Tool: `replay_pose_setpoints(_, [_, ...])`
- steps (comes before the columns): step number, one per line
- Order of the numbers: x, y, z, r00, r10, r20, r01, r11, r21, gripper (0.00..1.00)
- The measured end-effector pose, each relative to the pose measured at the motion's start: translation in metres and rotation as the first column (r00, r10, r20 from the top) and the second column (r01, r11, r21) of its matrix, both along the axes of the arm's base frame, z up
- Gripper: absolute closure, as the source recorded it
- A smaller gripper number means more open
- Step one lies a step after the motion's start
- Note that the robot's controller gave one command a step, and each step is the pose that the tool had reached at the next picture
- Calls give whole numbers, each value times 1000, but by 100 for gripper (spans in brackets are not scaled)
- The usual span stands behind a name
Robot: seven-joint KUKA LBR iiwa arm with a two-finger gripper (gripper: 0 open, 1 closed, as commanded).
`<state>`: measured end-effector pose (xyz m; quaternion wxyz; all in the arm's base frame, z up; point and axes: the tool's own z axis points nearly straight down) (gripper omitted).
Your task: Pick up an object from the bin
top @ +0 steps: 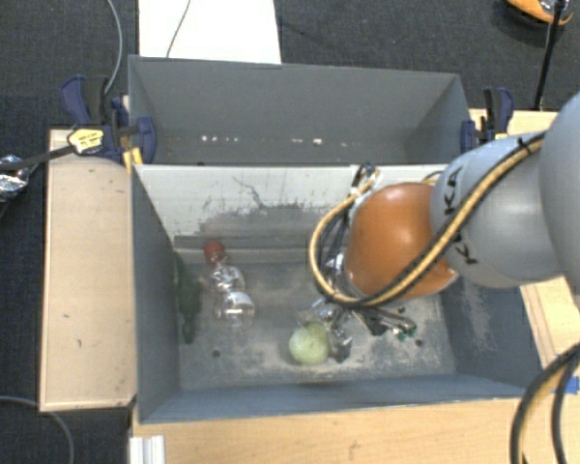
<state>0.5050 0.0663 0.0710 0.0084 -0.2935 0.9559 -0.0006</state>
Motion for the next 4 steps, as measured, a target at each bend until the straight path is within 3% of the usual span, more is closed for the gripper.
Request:
replay_pose_setpoints(3, [0, 0, 0, 1000, 2, 0, -2, 1000, 0, 100])
replay_pose_setpoints(4, [48, 24, 196, 985, 172, 1, -172, 985, -2, 100])
